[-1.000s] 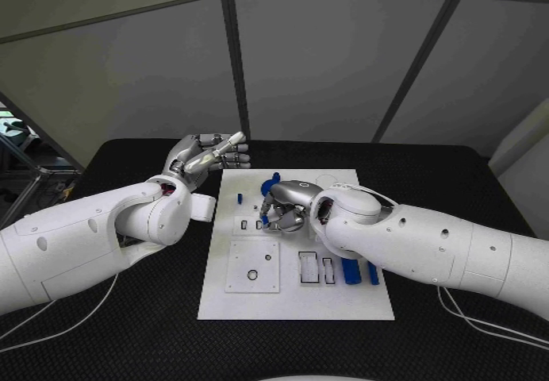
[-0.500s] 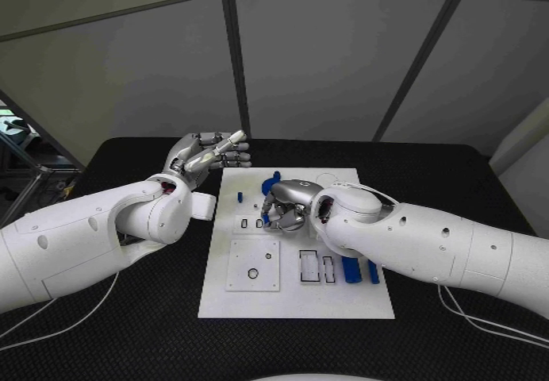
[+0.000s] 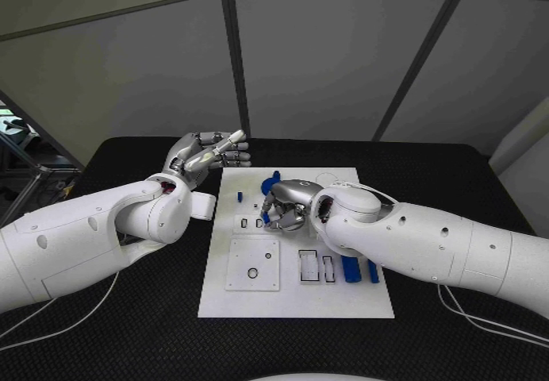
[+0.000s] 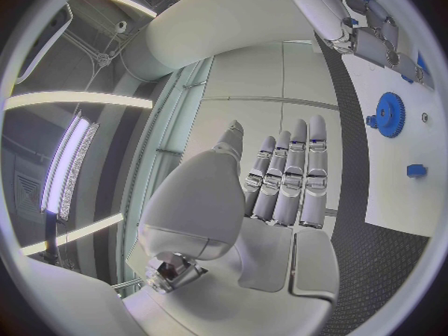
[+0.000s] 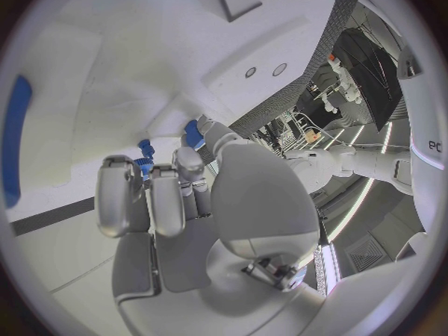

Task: Assemble the parts on the task board

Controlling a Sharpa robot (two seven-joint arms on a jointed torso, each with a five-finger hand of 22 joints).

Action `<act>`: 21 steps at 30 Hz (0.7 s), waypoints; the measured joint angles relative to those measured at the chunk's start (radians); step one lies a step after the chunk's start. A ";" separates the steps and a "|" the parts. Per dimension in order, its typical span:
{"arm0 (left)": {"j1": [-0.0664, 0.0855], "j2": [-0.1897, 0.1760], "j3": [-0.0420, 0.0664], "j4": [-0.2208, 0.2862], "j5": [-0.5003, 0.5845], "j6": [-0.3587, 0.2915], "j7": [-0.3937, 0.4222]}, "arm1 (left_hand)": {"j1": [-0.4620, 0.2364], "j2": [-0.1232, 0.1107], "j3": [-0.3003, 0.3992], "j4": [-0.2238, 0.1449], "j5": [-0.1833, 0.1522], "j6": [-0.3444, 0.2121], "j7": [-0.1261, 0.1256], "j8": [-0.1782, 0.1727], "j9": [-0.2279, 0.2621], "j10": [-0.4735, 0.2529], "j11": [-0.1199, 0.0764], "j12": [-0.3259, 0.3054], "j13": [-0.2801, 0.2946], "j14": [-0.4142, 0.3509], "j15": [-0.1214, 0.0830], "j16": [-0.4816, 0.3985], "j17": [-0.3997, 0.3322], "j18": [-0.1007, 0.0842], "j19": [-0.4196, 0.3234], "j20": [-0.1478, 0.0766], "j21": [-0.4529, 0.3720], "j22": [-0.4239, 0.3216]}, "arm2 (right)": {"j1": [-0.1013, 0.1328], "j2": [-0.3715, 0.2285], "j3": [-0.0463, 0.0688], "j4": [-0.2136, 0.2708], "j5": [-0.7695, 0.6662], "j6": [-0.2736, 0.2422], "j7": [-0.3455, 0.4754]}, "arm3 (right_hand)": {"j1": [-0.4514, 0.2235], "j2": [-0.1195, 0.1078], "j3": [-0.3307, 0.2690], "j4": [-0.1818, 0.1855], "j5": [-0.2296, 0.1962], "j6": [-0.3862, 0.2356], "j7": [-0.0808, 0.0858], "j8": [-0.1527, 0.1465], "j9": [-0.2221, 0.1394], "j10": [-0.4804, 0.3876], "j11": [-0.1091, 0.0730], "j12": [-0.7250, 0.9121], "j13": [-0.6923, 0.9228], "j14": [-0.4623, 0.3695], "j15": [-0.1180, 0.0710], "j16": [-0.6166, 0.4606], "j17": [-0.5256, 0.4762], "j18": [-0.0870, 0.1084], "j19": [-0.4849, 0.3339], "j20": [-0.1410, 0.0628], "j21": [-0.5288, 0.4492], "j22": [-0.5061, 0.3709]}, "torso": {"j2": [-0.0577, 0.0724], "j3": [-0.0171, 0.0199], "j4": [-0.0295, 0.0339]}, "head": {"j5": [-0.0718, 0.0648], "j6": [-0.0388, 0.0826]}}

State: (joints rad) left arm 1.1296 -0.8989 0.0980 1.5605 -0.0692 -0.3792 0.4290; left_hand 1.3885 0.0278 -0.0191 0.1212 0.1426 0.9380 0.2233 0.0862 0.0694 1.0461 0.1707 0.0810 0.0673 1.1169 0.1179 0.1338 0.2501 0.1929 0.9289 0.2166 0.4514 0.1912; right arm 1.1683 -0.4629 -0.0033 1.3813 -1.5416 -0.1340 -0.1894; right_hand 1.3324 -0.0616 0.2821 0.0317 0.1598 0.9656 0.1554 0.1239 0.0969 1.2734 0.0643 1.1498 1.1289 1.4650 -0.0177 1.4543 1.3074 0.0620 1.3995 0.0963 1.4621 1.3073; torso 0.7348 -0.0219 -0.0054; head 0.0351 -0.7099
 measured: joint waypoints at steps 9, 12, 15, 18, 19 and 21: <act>0.000 0.000 0.000 0.000 0.000 0.000 0.000 | 0.000 0.000 0.000 0.000 0.000 0.000 0.000 0.000 0.000 0.000 0.000 0.000 0.000 0.000 0.000 0.000 0.000 0.000 0.000 0.000 0.000 0.000 | 0.000 0.001 0.000 -0.001 -0.001 0.000 0.000 | -0.010 -0.010 -0.007 0.007 -0.007 -0.011 0.003 -0.004 -0.003 -0.004 0.004 -0.004 -0.004 0.004 0.004 0.000 0.000 0.000 0.000 0.000 -0.004 -0.001 | 0.000 0.0001 0.0002 | -0.001 -0.001; 0.000 0.001 0.000 -0.001 0.000 0.000 0.000 | 0.000 0.000 0.000 0.000 0.000 0.000 0.000 0.000 0.000 0.000 0.000 0.000 0.000 0.000 0.000 0.000 0.000 0.000 0.000 0.000 0.000 0.000 | 0.000 0.002 0.000 -0.001 -0.001 0.000 0.000 | -0.015 -0.016 -0.010 0.010 -0.015 -0.015 0.006 -0.005 -0.004 -0.004 0.004 -0.004 -0.005 0.000 0.007 -0.001 0.000 0.000 0.000 0.000 -0.004 -0.001 | 0.000 0.0001 0.0003 | -0.001 -0.001; 0.000 0.001 0.000 -0.001 0.000 0.000 0.000 | 0.000 0.000 0.000 0.000 0.000 0.000 0.000 0.000 0.000 0.000 0.000 0.000 0.000 0.000 0.000 0.000 0.000 0.000 0.000 0.000 0.000 0.000 | 0.000 0.002 0.000 -0.002 -0.002 0.000 0.000 | -0.021 -0.021 -0.014 0.014 -0.022 -0.019 0.002 -0.008 -0.003 -0.004 0.004 -0.004 -0.006 0.000 0.007 -0.005 0.000 0.000 -0.004 0.004 -0.004 -0.002 | 0.000 0.0001 0.0003 | -0.001 -0.001; 0.000 0.001 0.000 -0.001 0.000 0.000 -0.001 | 0.000 0.000 0.000 0.000 0.000 0.000 0.000 0.000 0.000 0.000 0.000 0.000 0.000 0.000 0.000 0.000 0.000 0.000 0.000 0.000 0.000 0.000 | 0.000 0.002 0.000 -0.002 -0.002 -0.001 0.000 | -0.032 -0.032 -0.028 0.020 -0.014 -0.029 0.005 -0.012 -0.003 -0.004 0.004 -0.004 -0.006 0.000 0.007 -0.005 0.000 0.000 -0.004 0.004 -0.004 -0.003 | 0.000 0.0001 0.0003 | -0.001 -0.001; 0.000 0.001 0.000 -0.001 0.000 0.000 -0.001 | 0.000 0.000 0.000 0.000 0.000 0.000 0.000 0.000 0.000 0.000 0.000 0.000 0.000 0.000 0.000 0.000 0.000 0.000 0.000 0.000 0.000 0.000 | 0.000 0.002 0.000 -0.002 -0.002 -0.002 0.000 | -0.031 -0.032 -0.032 0.023 -0.007 -0.030 0.006 -0.012 -0.003 -0.004 0.004 -0.004 -0.006 0.000 0.007 -0.005 0.000 0.000 -0.004 0.004 -0.004 -0.003 | 0.000 0.0001 0.0003 | -0.002 -0.001; 0.000 0.001 0.000 -0.001 0.000 0.000 -0.001 | 0.000 0.000 0.000 0.000 0.000 0.000 0.000 0.000 0.000 0.000 0.000 0.000 0.000 0.000 0.000 0.000 0.000 0.000 0.000 0.000 0.000 0.000 | -0.001 0.002 -0.001 -0.002 -0.002 -0.003 0.000 | -0.037 -0.037 -0.044 0.024 -0.003 -0.050 0.009 -0.021 -0.004 -0.007 0.007 -0.004 -0.006 0.000 0.007 -0.005 0.000 0.000 -0.004 0.004 -0.004 -0.003 | 0.000 0.0001 0.0003 | -0.002 -0.001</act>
State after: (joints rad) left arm 1.1296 -0.8983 0.0980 1.5595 -0.0692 -0.3792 0.4283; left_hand 1.3885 0.0278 -0.0191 0.1212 0.1426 0.9380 0.2233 0.0862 0.0693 1.0461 0.1707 0.0810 0.0673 1.1169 0.1179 0.1338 0.2499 0.1929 0.9289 0.2166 0.4514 0.1913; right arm 1.1676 -0.4608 -0.0043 1.3792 -1.5438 -0.1374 -0.1895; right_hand 1.2956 -0.0986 0.2385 0.0558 0.1564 0.9157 0.1646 0.1030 0.0925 1.2664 0.0714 1.1459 1.1225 1.4650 -0.0106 1.4498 1.3073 0.0621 1.3958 0.1001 1.4585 1.3044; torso 0.7349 -0.0218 -0.0051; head 0.0333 -0.7111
